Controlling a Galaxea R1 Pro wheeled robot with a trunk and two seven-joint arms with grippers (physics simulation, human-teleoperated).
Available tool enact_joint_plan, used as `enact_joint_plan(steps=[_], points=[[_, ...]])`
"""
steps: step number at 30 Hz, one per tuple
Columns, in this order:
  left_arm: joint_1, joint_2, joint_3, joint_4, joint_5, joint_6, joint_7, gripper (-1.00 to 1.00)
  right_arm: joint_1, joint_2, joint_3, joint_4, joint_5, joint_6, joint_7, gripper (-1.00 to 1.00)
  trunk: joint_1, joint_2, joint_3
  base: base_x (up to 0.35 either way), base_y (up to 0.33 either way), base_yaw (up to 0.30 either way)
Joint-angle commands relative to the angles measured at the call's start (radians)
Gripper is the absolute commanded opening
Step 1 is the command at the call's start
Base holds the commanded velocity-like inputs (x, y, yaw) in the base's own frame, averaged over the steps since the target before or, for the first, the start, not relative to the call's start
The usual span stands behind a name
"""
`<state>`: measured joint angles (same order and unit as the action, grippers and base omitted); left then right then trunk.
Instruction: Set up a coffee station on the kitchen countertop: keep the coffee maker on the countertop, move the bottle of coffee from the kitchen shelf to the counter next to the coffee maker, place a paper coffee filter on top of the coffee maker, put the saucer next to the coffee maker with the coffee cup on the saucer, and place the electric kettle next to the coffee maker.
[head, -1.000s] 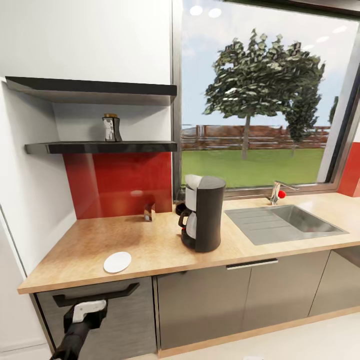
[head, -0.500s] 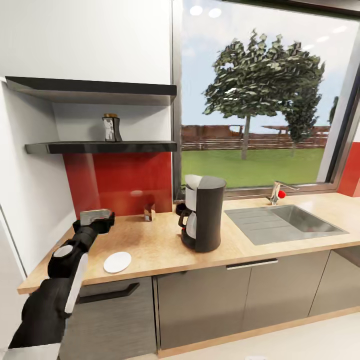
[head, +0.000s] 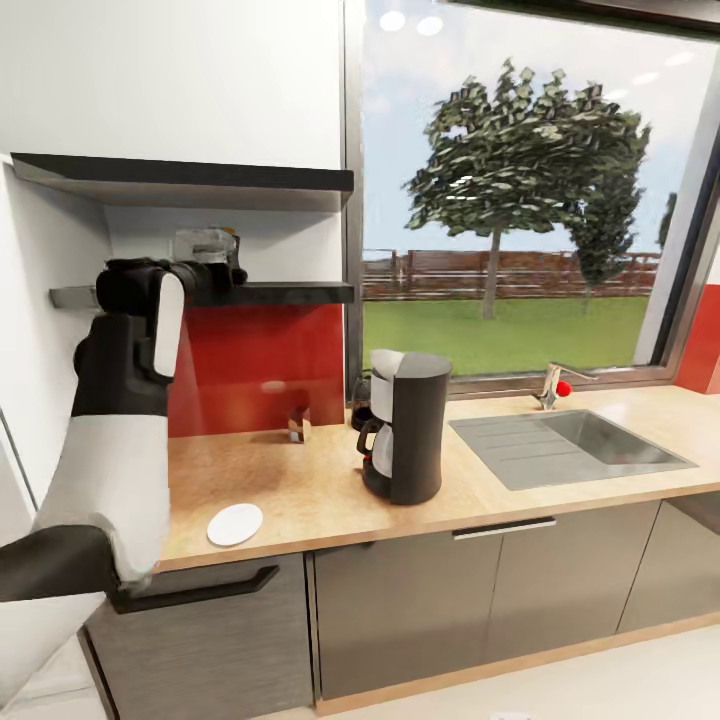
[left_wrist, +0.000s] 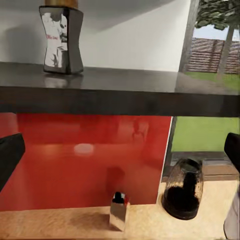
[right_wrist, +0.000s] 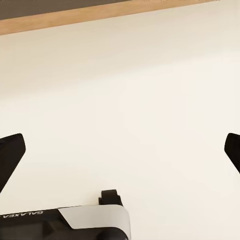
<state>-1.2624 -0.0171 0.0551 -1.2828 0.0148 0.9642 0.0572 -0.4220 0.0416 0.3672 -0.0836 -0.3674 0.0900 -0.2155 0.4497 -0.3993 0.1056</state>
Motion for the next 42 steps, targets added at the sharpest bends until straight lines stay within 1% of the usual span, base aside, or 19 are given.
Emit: enact_joint_plan(steps=[1,2,4,5,6,7,8,10,11,12,13,15,19,28,30,35,42], points=[[-0.057,-0.004,0.001,0.078,-0.001,0.009,0.01,1.0,0.0,0.0,0.009,-0.002,-0.007,0.007,-0.005,1.0,0.0,-0.001,-0.001,0.0,0.0,0.0],[-0.075,-0.004,0.001,0.103,-0.001,0.01,0.016,1.0,0.0,0.0,0.009,-0.002,-0.007,0.007,-0.005,1.0,0.0,-0.001,-0.001,0.0,0.0,0.0],[-0.138,-0.003,0.0,0.201,-0.003,0.012,0.058,1.0,0.0,0.0,0.009,-0.002,-0.007,0.007,-0.005,1.0,0.0,-0.001,-0.001,0.0,0.0,0.0],[-0.18,-0.003,-0.001,0.267,-0.004,0.011,0.106,1.0,0.0,0.0,0.009,-0.002,-0.007,0.007,-0.005,1.0,0.0,-0.001,-0.001,0.0,0.0,0.0],[-0.204,-0.003,-0.002,0.308,-0.005,0.01,0.141,1.0,0.0,0.0,0.009,-0.002,-0.007,0.007,-0.005,1.0,0.0,-0.001,-0.001,0.0,0.0,0.0],[-0.237,0.0,-0.003,0.365,-0.005,0.007,0.184,1.0,0.0,0.0,0.009,-0.002,-0.007,0.007,-0.005,1.0,0.0,-0.001,-0.001,0.0,0.0,0.0],[-0.294,0.005,-0.007,0.46,-0.007,0.002,0.234,1.0,0.0,0.0,0.009,-0.002,-0.005,0.007,-0.004,1.0,0.0,-0.001,-0.001,0.0,0.0,0.0],[-0.293,0.001,-0.009,0.456,-0.011,0.001,0.239,1.0,0.0,0.0,0.009,-0.002,-0.005,0.007,-0.004,1.0,0.0,-0.001,-0.001,0.0,0.0,0.0],[-0.291,-0.001,-0.01,0.45,-0.02,0.001,0.243,1.0,0.0,0.0,0.009,-0.002,-0.005,0.007,-0.004,1.0,0.0,-0.001,-0.001,0.0,0.0,0.0],[-0.289,-0.003,-0.01,0.437,-0.045,0.001,0.25,1.0,0.0,0.0,0.009,-0.002,-0.005,0.007,-0.004,1.0,0.0,-0.001,-0.001,0.0,0.0,0.0],[-0.287,-0.003,-0.008,0.425,-0.061,0.002,0.253,1.0,0.0,0.0,0.009,-0.002,-0.005,0.007,-0.004,1.0,0.0,-0.001,-0.001,0.0,0.0,0.005],[-0.286,-0.003,-0.006,0.414,-0.067,0.002,0.253,1.0,0.0,0.0,0.009,-0.002,-0.005,0.008,-0.004,1.0,0.0,-0.001,-0.002,0.033,0.0,0.055],[-0.285,-0.003,-0.005,0.394,-0.07,0.002,0.251,1.0,0.0,0.0,0.009,-0.001,-0.005,0.008,-0.004,1.0,0.0,-0.001,-0.006,0.227,0.0,0.131],[-0.283,-0.003,-0.004,0.391,-0.068,0.001,0.245,1.0,0.0,0.0,0.009,-0.001,-0.004,0.009,-0.004,1.0,0.0,-0.001,-0.008,0.329,0.0,0.034],[-0.268,-0.003,-0.003,0.391,-0.066,-0.001,0.243,1.0,0.0,0.0,0.009,-0.001,-0.004,0.009,-0.005,1.0,0.0,-0.001,-0.008,0.337,0.0,0.001],[-0.264,-0.003,-0.004,0.39,-0.068,-0.007,0.243,1.0,0.0,0.0,0.009,-0.001,-0.004,0.01,-0.005,1.0,0.0,-0.001,-0.008,0.315,-0.024,0.0],[-0.264,-0.003,-0.004,0.389,-0.069,-0.01,0.245,1.0,0.0,0.0,0.009,-0.001,-0.004,0.01,-0.005,1.0,0.0,-0.001,-0.008,0.05,-0.007,0.0]])
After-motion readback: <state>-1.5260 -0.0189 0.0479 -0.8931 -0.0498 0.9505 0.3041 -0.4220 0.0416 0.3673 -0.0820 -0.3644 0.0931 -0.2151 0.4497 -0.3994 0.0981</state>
